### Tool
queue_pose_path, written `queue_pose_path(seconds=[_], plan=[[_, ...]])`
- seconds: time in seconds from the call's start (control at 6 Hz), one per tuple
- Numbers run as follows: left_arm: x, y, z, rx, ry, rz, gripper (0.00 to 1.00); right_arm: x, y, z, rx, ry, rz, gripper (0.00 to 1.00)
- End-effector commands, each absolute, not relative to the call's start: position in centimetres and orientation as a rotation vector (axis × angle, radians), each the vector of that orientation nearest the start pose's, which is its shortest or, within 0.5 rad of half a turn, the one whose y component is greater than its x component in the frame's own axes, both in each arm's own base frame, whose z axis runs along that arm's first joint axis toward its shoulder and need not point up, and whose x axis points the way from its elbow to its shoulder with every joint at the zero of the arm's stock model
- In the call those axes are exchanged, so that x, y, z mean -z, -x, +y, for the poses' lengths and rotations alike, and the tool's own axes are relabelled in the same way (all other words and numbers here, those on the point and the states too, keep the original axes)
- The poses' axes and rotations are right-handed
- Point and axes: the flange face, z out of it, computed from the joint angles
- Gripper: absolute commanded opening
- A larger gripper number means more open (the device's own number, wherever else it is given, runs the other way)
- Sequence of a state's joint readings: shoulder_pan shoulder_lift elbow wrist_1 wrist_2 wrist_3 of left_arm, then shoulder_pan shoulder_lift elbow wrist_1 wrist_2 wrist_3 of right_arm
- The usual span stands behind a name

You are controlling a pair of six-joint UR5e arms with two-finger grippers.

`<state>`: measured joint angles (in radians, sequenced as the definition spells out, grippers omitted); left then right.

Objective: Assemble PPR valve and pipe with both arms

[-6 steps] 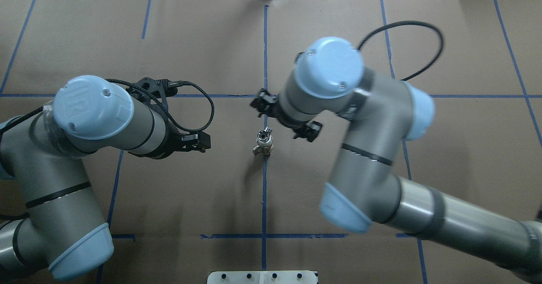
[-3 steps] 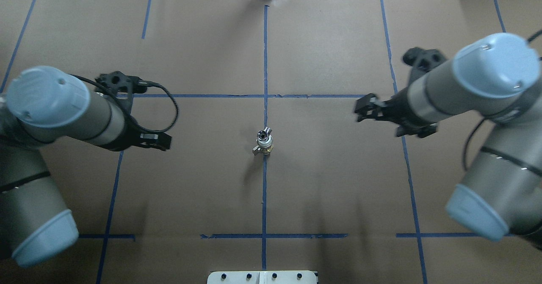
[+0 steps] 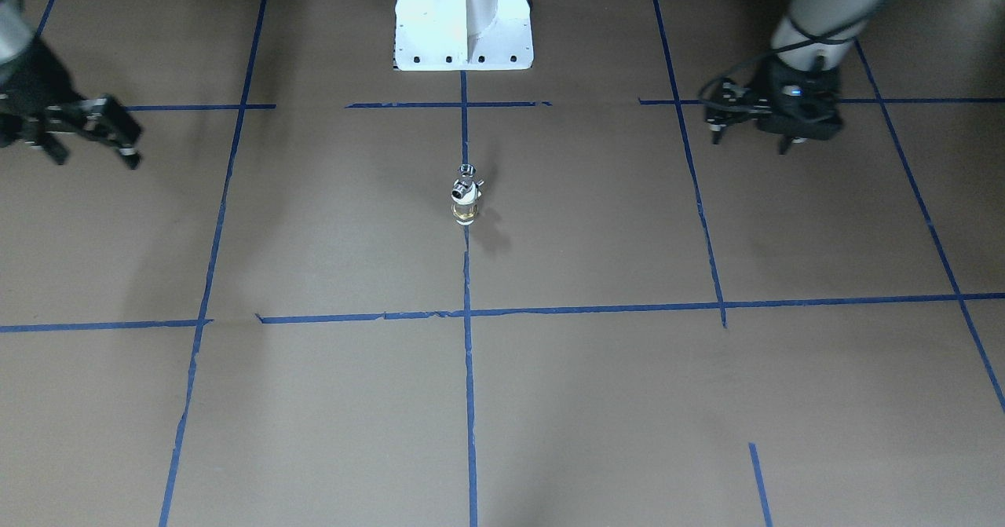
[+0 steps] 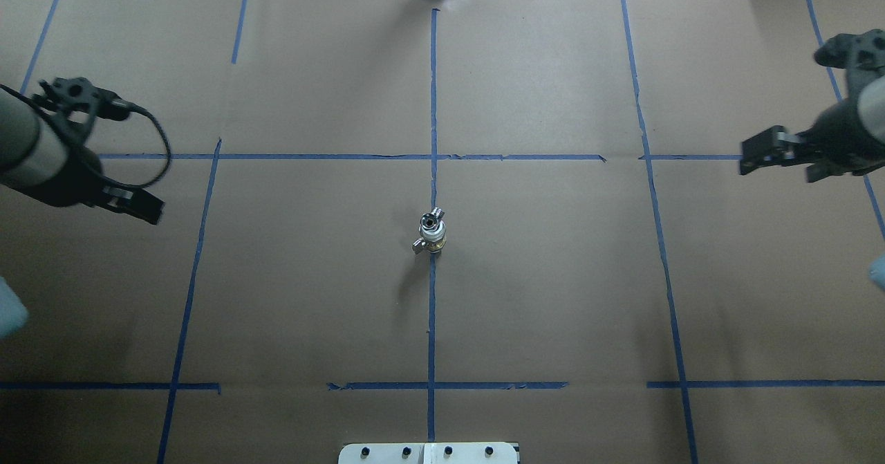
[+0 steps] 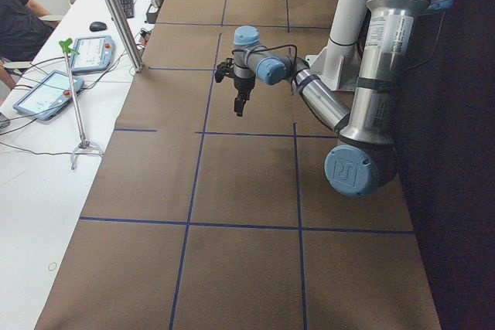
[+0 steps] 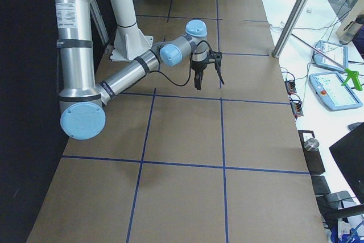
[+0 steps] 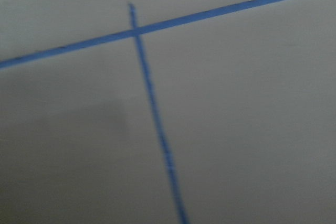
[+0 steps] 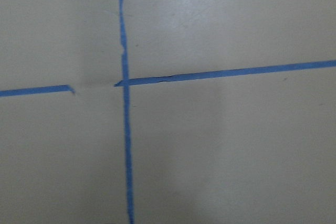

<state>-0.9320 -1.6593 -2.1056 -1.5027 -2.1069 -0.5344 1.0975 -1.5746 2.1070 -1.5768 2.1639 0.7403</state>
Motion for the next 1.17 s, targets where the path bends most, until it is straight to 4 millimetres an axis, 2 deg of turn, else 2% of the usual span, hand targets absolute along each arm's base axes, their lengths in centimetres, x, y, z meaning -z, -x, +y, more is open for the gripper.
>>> queue_pose_path(seconds=[0.0,0.17,0.33,0.5,0.67,0.83,1.0], plan=[[-44.3,-10.4,-44.8,-0.336,-0.172,0.763,1.0,-50.8,4.6,-45.7,0.087,-0.095,-0.753,1.0],[-48.4,-5.5,-44.5,-0.367,-0.176,0.775,1.0,-57.8,-0.8,-45.7,0.192,-0.105,-0.728,1.0],[-52.5,-1.8,-44.4,-0.406,-0.184,0.754,1.0,-61.9,-5.4,-45.1,0.205,-0.114,-0.754,1.0],[-57.5,1.7,-44.7,-0.422,-0.173,0.791,1.0,-63.4,-7.4,-43.2,0.189,-0.119,-0.781,1.0],[-59.8,2.9,-44.5,-0.404,-0.159,0.841,1.0,-64.2,-8.4,-41.7,0.217,-0.12,-0.781,1.0],[-60.3,3.2,-44.5,-0.381,-0.142,0.835,1.0,-64.3,-8.3,-40.2,0.227,-0.099,-0.784,1.0],[-61.7,3.4,-43.9,-0.3,-0.085,0.837,1.0,-64.9,-8.1,-39.9,0.215,-0.076,-0.787,1.0]])
